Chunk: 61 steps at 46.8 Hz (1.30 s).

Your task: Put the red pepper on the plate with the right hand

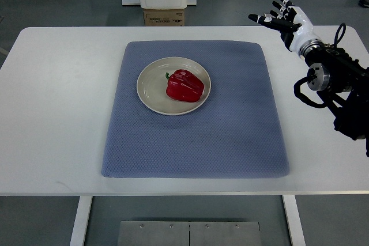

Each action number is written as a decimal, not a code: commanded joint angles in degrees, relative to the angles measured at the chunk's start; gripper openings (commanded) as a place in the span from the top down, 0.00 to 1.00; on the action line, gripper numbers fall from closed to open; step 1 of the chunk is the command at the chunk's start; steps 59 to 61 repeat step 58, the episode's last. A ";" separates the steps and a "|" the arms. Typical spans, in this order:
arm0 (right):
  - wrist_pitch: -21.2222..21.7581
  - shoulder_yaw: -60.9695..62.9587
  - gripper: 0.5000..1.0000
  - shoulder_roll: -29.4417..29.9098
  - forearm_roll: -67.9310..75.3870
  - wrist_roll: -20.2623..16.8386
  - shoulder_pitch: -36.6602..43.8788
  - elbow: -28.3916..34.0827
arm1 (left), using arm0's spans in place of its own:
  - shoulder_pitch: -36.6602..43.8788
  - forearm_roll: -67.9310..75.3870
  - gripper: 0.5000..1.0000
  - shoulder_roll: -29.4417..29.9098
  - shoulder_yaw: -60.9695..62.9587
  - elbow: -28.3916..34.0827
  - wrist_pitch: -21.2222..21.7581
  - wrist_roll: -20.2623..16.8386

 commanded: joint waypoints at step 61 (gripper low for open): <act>0.12 -0.51 0.00 0.79 1.19 1.37 -3.74 0.59 | 0.01 0.00 0.00 0.00 0.00 0.00 0.00 -0.08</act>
